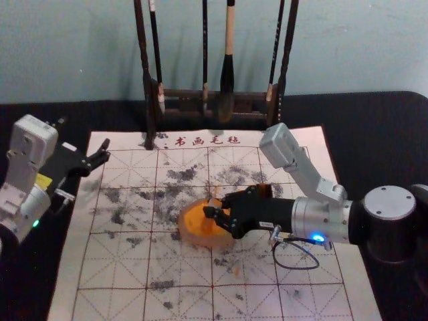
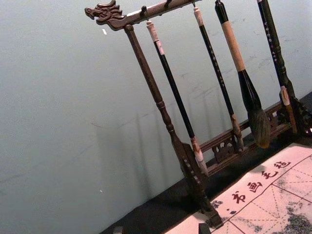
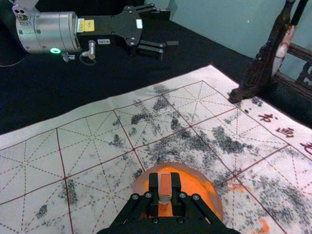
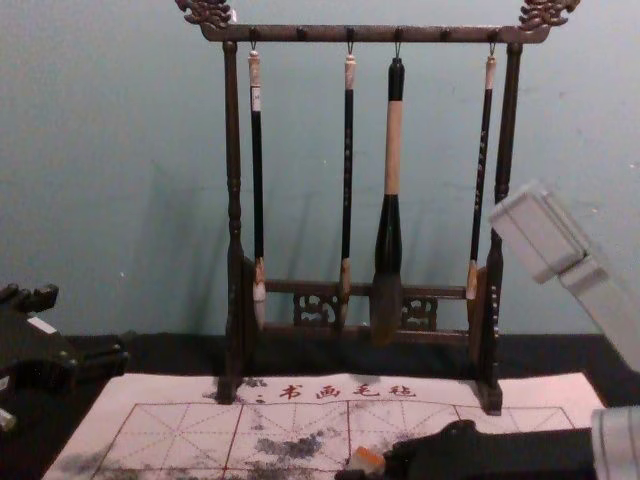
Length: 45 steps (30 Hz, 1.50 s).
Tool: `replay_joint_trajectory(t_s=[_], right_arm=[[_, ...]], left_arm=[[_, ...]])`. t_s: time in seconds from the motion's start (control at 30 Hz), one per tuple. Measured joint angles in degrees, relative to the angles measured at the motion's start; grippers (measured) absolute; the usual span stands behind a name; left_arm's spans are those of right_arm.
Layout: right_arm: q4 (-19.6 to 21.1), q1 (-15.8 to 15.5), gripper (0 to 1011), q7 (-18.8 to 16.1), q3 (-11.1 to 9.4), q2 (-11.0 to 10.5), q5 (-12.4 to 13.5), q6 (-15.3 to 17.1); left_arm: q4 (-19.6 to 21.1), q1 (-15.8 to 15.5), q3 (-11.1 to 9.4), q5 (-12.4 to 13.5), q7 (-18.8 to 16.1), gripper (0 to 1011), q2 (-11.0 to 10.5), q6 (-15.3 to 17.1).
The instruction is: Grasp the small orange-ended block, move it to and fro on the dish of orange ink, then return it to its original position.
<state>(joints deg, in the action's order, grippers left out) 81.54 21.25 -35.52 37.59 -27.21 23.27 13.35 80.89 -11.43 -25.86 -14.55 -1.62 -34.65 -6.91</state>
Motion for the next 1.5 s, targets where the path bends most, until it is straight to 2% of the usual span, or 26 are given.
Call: replay_joint_trajectory(t_s=[0.7, 0.97, 1.5], right_arm=[[-5.5, 3.5, 114, -0.3, 1.0, 3.3, -0.6, -1.5], [-6.0, 3.7, 114, 0.2, 0.5, 3.3, -0.9, -1.5], [-4.1, 2.5, 114, 1.2, -0.5, 2.0, -1.1, -0.7]], left_arm=[[0.0, 0.0, 0.0, 0.0, 0.0, 1001, 0.0, 0.0], [0.0, 0.0, 0.0, 0.0, 0.0, 1001, 0.0, 0.0], [0.0, 0.0, 0.0, 0.0, 0.0, 1002, 0.0, 0.0]])
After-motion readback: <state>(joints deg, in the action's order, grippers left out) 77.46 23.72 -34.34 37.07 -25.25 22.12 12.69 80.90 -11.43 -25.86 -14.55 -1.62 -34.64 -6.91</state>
